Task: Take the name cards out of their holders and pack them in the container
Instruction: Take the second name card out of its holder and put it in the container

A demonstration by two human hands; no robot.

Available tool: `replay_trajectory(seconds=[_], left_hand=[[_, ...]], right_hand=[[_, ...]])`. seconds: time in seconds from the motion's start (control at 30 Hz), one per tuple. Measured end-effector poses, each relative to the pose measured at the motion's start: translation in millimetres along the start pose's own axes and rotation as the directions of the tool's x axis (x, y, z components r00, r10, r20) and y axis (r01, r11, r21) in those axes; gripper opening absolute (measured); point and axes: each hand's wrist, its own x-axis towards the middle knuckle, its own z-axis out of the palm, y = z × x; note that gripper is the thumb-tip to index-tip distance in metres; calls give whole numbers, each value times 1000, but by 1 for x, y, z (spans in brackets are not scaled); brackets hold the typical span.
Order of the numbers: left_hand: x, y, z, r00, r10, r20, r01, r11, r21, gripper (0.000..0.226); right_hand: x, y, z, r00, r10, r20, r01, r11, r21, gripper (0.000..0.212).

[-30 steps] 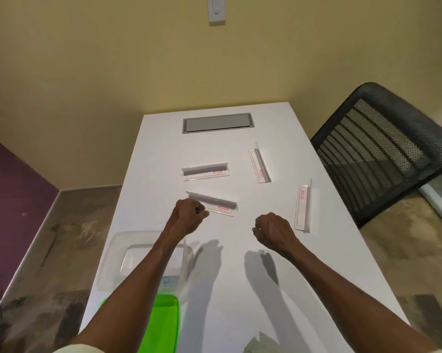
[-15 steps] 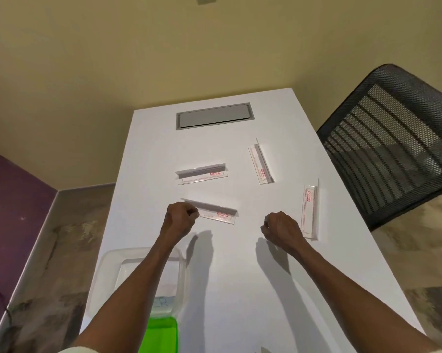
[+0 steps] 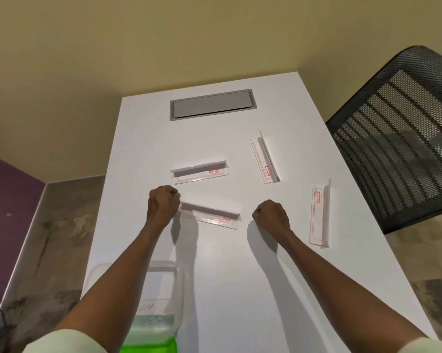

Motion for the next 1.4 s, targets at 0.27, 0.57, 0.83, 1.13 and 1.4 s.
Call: replay_trajectory(seconds=[0.27, 0.57, 0.83, 1.13, 1.4], left_hand=[[32, -7, 15, 982, -151, 118, 146, 988, 47, 20], [42, -18, 29, 961, -264, 81, 260, 964, 52, 22], [40, -20, 32, 953, -257, 161, 261, 965, -5, 18], [28, -6, 20, 955, -262, 143, 271, 961, -53, 16], [15, 17, 18, 954, -298, 26, 294, 919, -264, 17]], right_hand=[[17, -29, 4, 962, 228, 149, -250, 955, 157, 6], [29, -42, 16, 936, 256, 241, -295, 944, 145, 18], [32, -45, 21, 938, 227, 261, -261, 960, 101, 22], [31, -43, 17, 955, 207, 213, -237, 963, 129, 14], [31, -37, -10, 975, 178, 137, -197, 970, 144, 14]])
